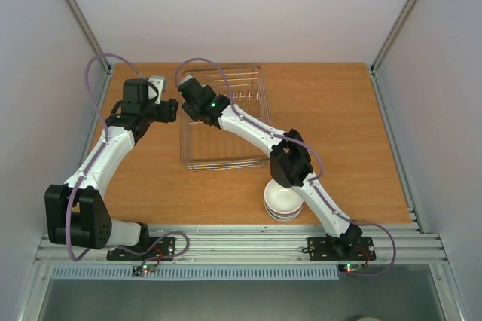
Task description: Load the bowls into the dish rack
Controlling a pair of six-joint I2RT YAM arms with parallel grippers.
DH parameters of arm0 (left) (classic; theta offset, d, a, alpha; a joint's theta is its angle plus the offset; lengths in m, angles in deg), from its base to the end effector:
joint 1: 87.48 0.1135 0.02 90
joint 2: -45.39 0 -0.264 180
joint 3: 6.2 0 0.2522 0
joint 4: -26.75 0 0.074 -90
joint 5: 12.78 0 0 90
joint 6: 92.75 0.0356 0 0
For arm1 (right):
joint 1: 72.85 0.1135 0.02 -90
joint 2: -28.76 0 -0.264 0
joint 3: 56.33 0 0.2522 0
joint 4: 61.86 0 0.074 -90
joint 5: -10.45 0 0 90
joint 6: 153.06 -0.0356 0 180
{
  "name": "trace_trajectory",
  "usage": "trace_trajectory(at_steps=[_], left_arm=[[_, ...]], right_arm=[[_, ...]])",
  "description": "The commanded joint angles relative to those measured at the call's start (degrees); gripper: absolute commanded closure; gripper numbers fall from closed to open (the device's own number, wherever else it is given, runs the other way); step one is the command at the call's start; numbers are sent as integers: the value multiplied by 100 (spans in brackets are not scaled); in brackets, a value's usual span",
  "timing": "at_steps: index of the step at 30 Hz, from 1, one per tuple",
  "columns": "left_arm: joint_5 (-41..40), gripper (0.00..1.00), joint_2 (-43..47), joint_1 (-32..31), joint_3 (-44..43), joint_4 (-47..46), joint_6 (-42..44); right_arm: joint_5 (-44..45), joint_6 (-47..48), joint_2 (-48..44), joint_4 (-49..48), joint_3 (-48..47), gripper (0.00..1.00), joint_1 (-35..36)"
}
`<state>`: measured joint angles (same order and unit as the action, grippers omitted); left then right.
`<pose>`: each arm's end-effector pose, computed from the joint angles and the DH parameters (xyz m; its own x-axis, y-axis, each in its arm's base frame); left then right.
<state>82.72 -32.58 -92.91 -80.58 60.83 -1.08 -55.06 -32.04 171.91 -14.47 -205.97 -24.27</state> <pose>0.3016 -0.0321 0.2890 -0.6032 0.0865 -0.7929 0.1874 0.9816 -0.0355 0.3830 0.4119 0.2307 -0.1264 -0.8521 -0.5079 -0.6304 0.4643 -0.6221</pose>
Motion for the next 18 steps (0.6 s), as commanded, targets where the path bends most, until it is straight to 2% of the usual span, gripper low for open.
trace_trajectory(at_steps=[1,4,8,12,18], left_arm=[[-40,19,-61,33,42,-249,-58],[-31,19,-61,33,39,-239,-57],[-36,19,-54,33,36,-239,-62],[-48,19,-22,33,39,-241,-57],[-58,19,10,33,42,-243,-36]], right_arm=[[71,17,207,20,-402,77,-50],[23,-12,238,29,-405,53,-67],[-42,-15,235,27,-388,31,-72],[-183,-1,158,-77,-288,16,-76],[-491,82,-51,-333,47,5,-74]])
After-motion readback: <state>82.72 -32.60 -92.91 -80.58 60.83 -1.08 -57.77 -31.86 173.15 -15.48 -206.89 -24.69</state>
